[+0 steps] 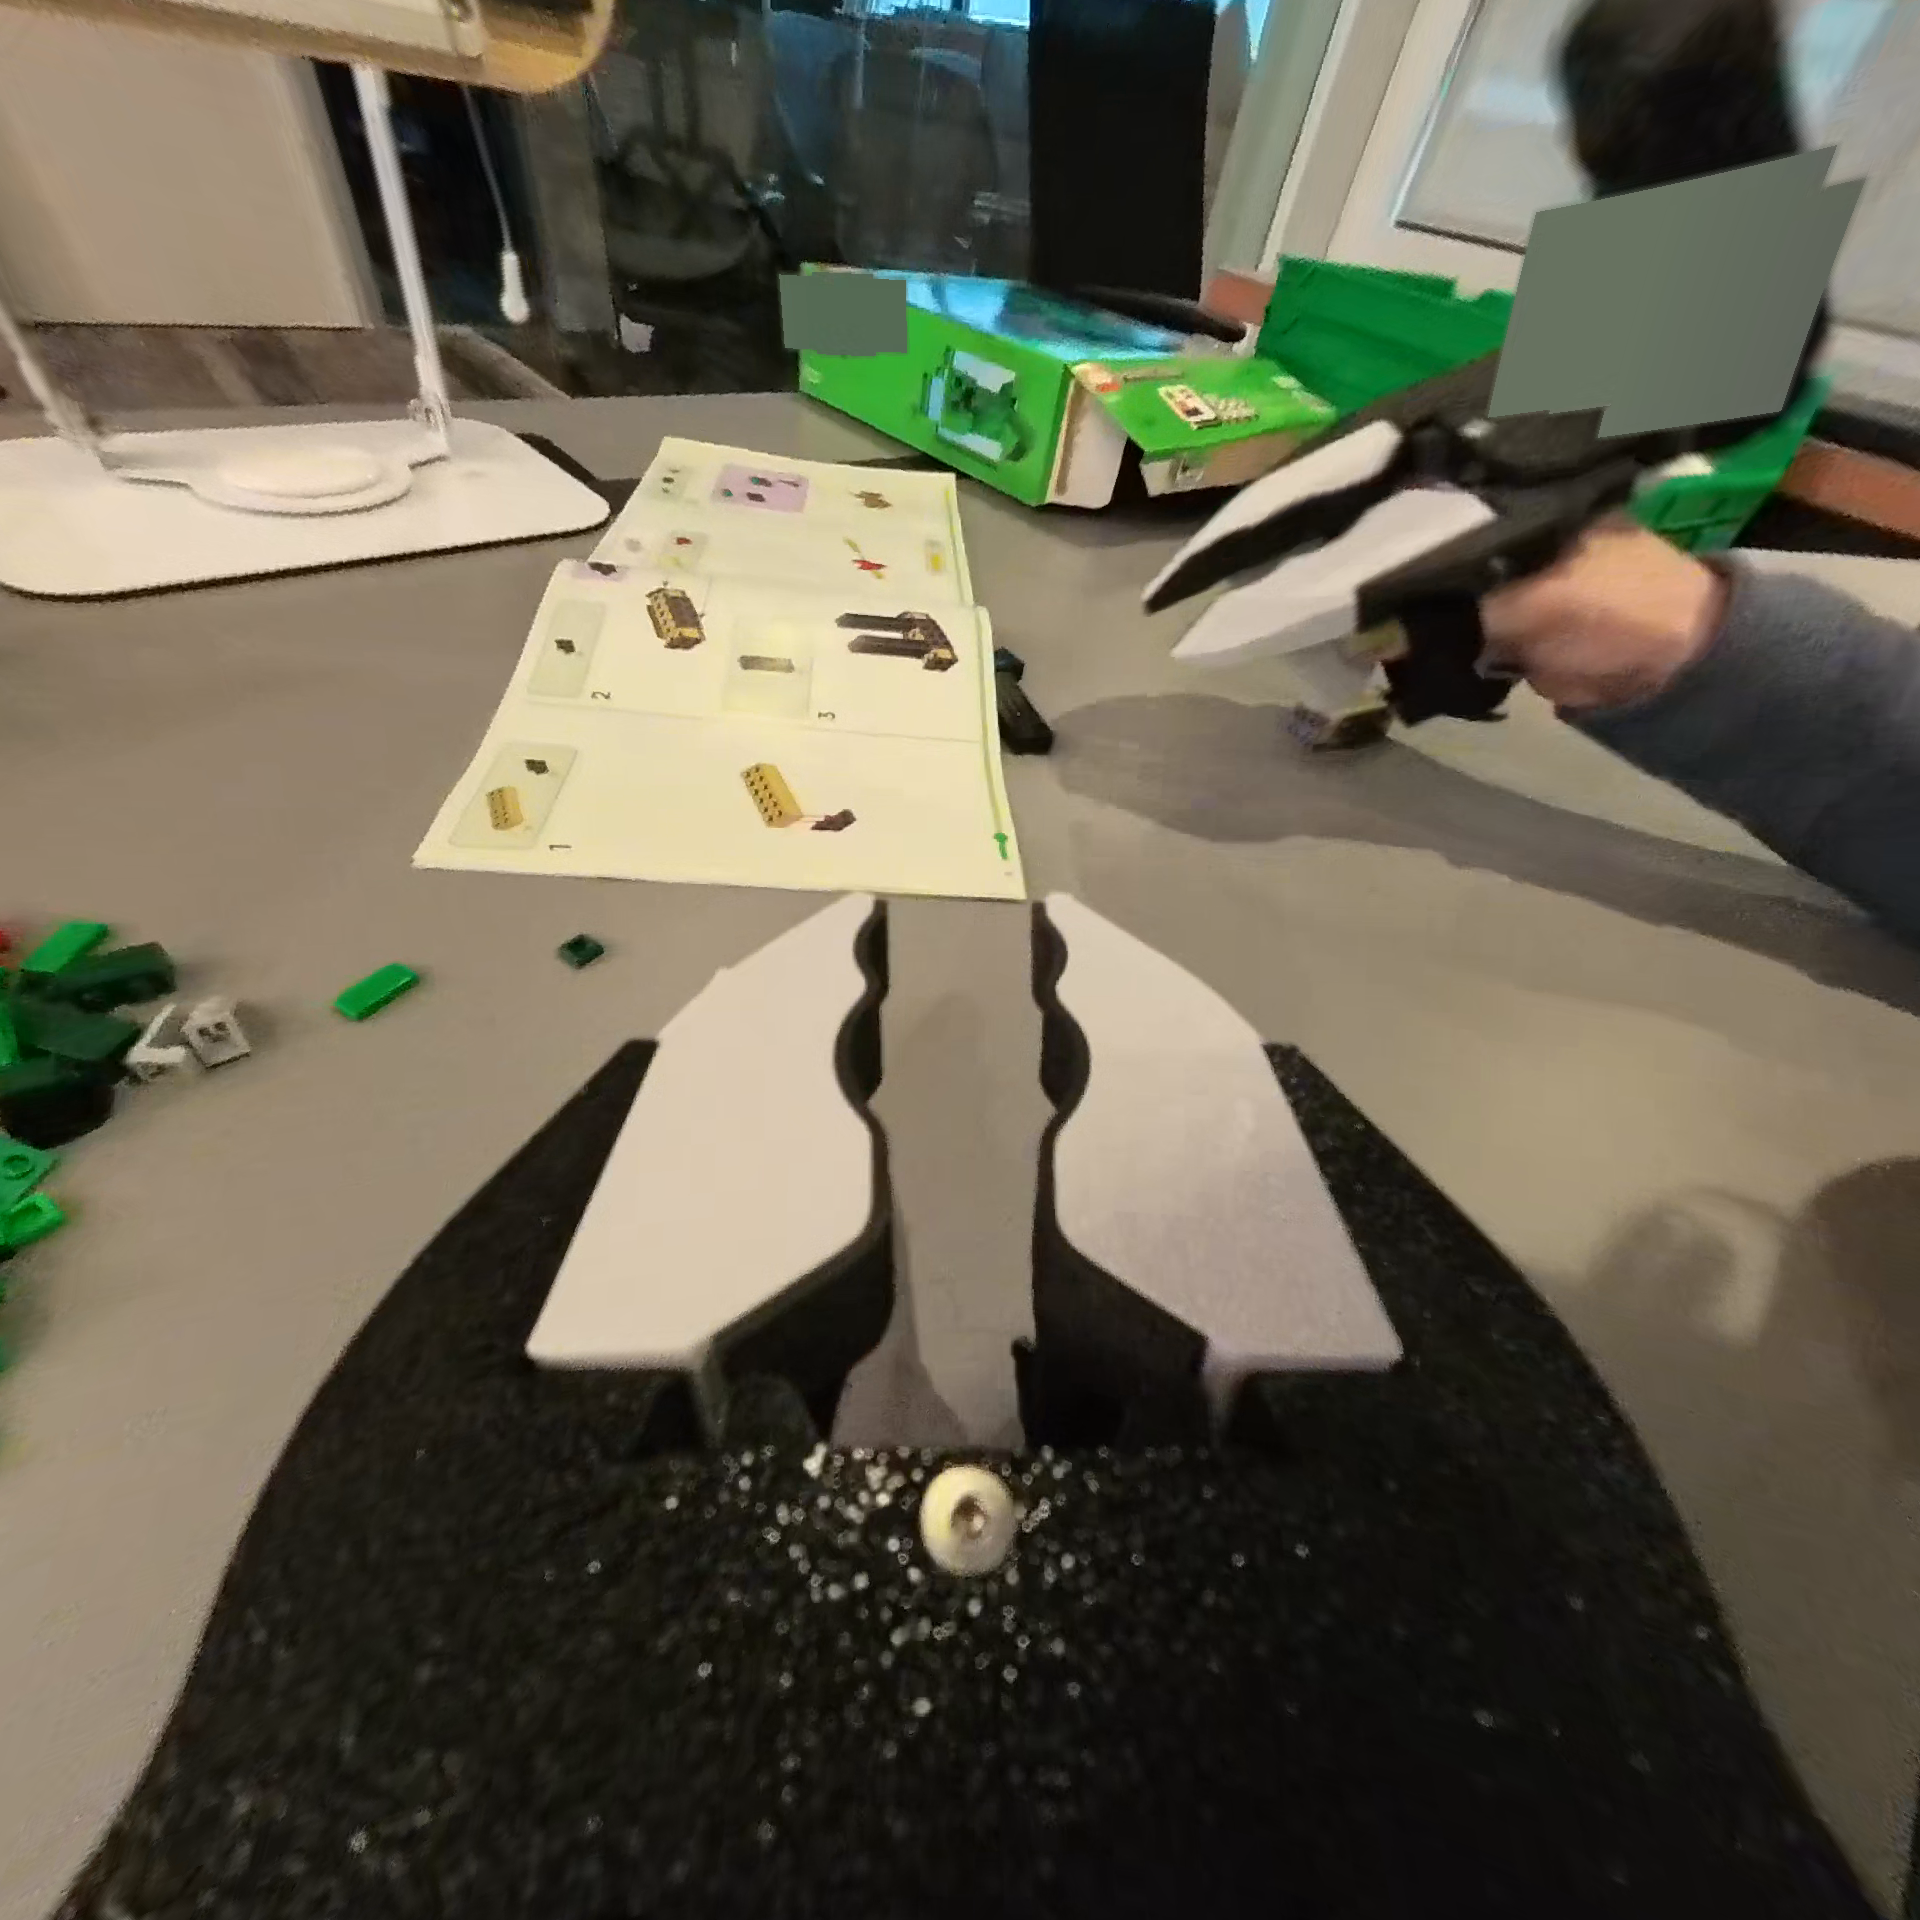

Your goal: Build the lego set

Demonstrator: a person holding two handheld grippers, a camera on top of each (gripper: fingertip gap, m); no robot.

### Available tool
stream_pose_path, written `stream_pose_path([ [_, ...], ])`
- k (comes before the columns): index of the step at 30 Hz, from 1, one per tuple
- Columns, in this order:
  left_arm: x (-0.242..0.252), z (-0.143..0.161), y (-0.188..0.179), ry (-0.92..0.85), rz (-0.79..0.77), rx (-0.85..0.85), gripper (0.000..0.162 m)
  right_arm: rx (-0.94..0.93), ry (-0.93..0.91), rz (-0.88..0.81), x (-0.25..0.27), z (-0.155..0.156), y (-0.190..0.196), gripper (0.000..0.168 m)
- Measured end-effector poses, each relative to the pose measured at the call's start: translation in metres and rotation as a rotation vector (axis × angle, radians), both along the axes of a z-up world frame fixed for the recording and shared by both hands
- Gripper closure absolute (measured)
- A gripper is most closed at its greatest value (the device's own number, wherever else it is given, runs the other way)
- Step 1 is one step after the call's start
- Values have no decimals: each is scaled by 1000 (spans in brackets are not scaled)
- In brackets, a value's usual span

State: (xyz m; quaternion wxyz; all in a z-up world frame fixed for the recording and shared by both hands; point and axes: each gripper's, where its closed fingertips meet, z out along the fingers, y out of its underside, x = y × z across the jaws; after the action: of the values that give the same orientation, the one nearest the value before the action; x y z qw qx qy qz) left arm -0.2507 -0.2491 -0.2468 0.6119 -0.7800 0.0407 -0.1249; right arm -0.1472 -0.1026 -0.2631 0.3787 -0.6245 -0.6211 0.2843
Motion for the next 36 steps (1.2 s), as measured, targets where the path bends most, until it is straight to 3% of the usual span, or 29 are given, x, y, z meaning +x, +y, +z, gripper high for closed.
stream_pose_path([
  [3, 14, 2, 7, 19, -39, 12, 135, -239, -144, -4, -15, -18, -4, 141],
  [9, 28, 25, 17, 44, -76, 89, 135, -191, -315, -106, -18, -43, -4, 135],
  [11, 29, 26, 20, 55, -93, 88, 135, -182, -318, -163, -23, -46, 2, 135],
  [14, 31, 26, 22, 76, -113, 85, 135, -219, -290, -266, -31, -50, 15, 147],
  [17, 33, 30, 24, 91, -130, 100, 135, -315, -242, -301, -42, -49, 14, 136],
  [20, 37, 28, 26, 93, -156, 99, 135, -267, -285, -364, -41, -50, 25, 134],
  [23, 42, 24, 29, 89, -180, 82, 135, -184, -336, -390, -37, -52, 30, 145],
  [26, 45, 22, 30, 99, -197, 75, 136, -120, -362, -381, -29, -52, 30, 147],
  [31, 53, 21, 30, 99, -231, 70, 138, -178, -392, -304, -3, -52, 15, 149],
  [36, 70, 16, 37, 116, -311, 34, 134, -186, -363, 13, 17, -43, -38, 150],
])
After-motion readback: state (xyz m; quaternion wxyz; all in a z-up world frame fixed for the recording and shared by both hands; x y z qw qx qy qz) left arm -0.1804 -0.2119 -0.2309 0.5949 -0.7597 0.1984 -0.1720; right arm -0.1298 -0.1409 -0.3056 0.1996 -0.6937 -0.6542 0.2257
